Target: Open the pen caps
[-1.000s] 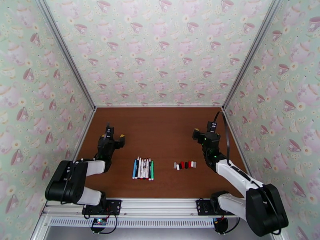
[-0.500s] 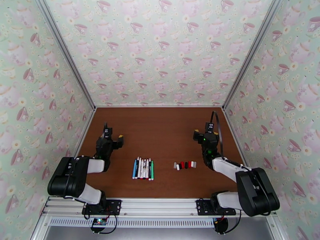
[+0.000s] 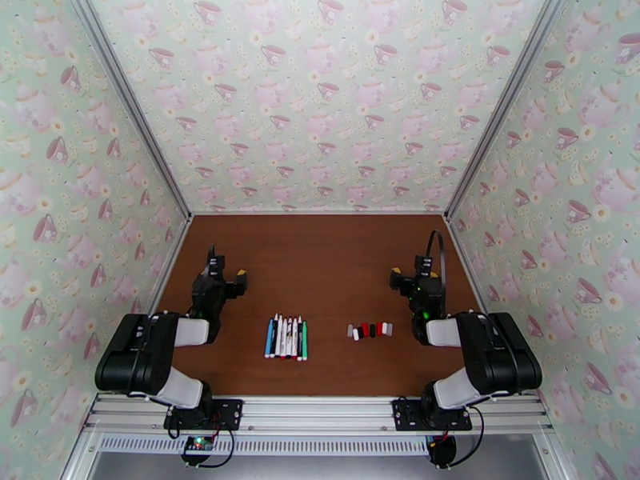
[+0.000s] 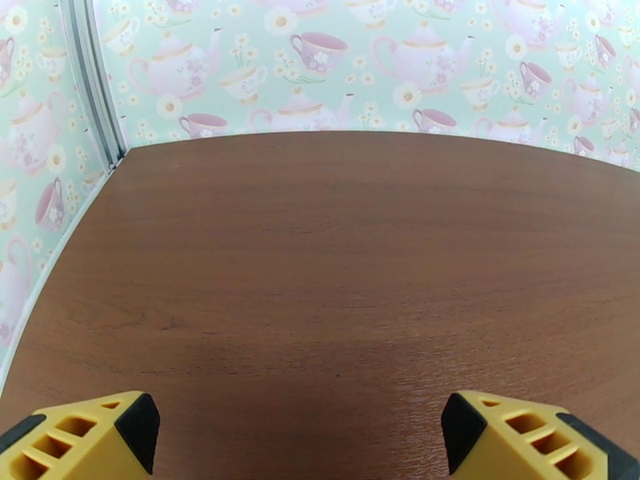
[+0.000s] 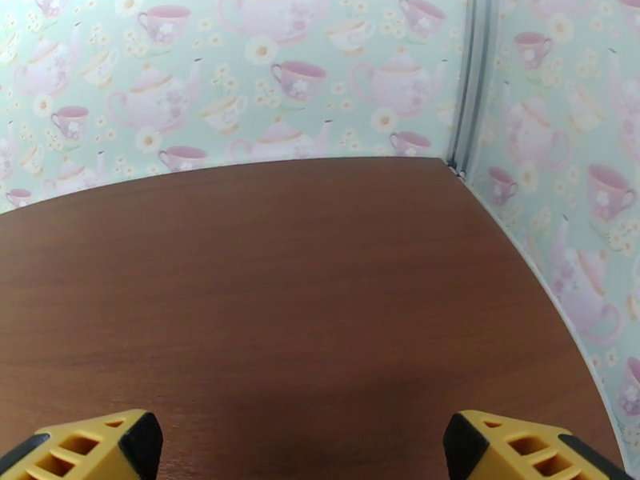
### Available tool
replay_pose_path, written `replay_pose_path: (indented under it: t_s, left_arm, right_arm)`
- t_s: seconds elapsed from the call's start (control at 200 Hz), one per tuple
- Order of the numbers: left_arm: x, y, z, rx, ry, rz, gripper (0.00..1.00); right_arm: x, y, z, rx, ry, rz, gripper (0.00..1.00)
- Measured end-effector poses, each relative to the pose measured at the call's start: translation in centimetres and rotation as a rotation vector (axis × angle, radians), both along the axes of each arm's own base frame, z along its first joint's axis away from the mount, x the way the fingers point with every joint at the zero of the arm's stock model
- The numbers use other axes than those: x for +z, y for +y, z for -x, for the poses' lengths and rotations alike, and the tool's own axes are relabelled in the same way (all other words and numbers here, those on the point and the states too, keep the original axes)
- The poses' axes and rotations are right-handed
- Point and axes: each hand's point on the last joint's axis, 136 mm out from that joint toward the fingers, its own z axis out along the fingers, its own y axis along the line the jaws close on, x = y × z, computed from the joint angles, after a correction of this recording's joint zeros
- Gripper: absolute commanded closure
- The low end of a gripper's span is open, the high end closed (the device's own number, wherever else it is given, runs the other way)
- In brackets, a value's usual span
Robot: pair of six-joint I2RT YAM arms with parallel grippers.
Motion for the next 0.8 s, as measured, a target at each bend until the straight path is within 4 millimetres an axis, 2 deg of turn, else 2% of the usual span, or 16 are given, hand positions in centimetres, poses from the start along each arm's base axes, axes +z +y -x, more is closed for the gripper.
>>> replay_pose_path:
  t_s: [0.576, 0.796]
  left_arm:
    - [0.0, 0.0, 0.0, 0.001, 0.0, 0.002, 0.0]
    - [0.0, 0.0, 0.0, 0.001, 0.0, 0.003, 0.0]
  right_arm:
    - [0.7, 0.6, 0.1, 0.037, -0.044, -0.011, 0.0]
    - [1.2, 0.8, -0.7, 0.044, -0.039, -0.013, 0.0]
